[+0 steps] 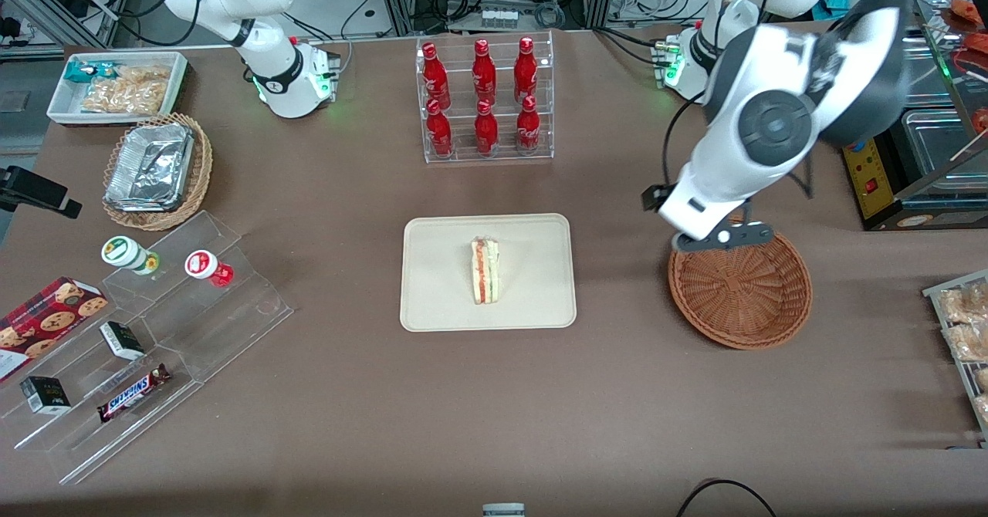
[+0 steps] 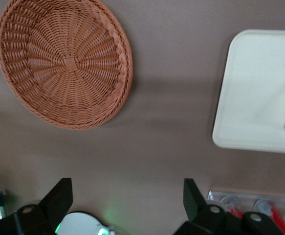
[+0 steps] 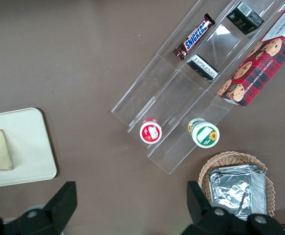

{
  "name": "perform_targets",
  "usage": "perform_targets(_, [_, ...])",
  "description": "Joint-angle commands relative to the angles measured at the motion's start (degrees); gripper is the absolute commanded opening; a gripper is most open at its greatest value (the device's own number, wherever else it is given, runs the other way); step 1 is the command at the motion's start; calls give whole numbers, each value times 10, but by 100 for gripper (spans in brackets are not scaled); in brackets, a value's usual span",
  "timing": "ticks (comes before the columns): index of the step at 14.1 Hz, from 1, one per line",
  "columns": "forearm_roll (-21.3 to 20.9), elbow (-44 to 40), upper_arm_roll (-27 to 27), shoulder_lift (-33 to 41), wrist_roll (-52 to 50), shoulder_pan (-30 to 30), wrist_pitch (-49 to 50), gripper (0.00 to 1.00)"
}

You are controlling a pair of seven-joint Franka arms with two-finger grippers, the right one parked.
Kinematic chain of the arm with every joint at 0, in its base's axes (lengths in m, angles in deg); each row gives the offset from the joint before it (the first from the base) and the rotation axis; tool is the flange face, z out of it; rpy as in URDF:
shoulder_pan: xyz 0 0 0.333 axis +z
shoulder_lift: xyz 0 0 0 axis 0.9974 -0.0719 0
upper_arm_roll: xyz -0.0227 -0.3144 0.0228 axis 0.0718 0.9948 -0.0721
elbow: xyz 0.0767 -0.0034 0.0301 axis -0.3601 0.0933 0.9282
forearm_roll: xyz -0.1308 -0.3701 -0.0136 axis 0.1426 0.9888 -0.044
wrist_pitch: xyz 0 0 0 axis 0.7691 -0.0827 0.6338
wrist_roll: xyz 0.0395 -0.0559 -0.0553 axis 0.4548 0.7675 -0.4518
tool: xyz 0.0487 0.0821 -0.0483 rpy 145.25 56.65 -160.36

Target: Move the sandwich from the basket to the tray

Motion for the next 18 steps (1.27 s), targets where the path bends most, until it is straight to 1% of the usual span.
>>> perform_targets(1, [-5, -7, -16, 33, 61, -5, 30, 100])
perform_targets(2, [-8, -19, -22, 38, 78, 9, 40, 100])
perform_targets(3, [-8, -33, -7, 45, 99, 52, 61, 100])
perform_targets(4, [-10, -46, 11, 53, 119, 64, 81, 100])
perform_targets(5, [-9, -53, 21, 56, 128, 93, 93, 100])
perform_targets(6, [-9, -55, 49, 58, 129, 126, 93, 100])
perform_targets(8, [-20, -56, 141, 67, 129, 225, 90, 100])
perform_targets(9, [-35, -51, 192, 80, 129, 270, 88, 100])
perform_targets(10, [-46, -49, 277, 88, 129, 365, 89, 100])
perform_targets(11, [-46, -49, 309, 89, 129, 408, 88, 100])
perform_targets(12, [-46, -49, 324, 89, 129, 431, 87, 100])
perform_targets(16, [-48, -48, 339, 111, 131, 487, 84, 100])
perform_targets(17, [-57, -50, 340, 112, 131, 493, 80, 100])
perform_targets(18, [-77, -51, 340, 112, 130, 493, 77, 100])
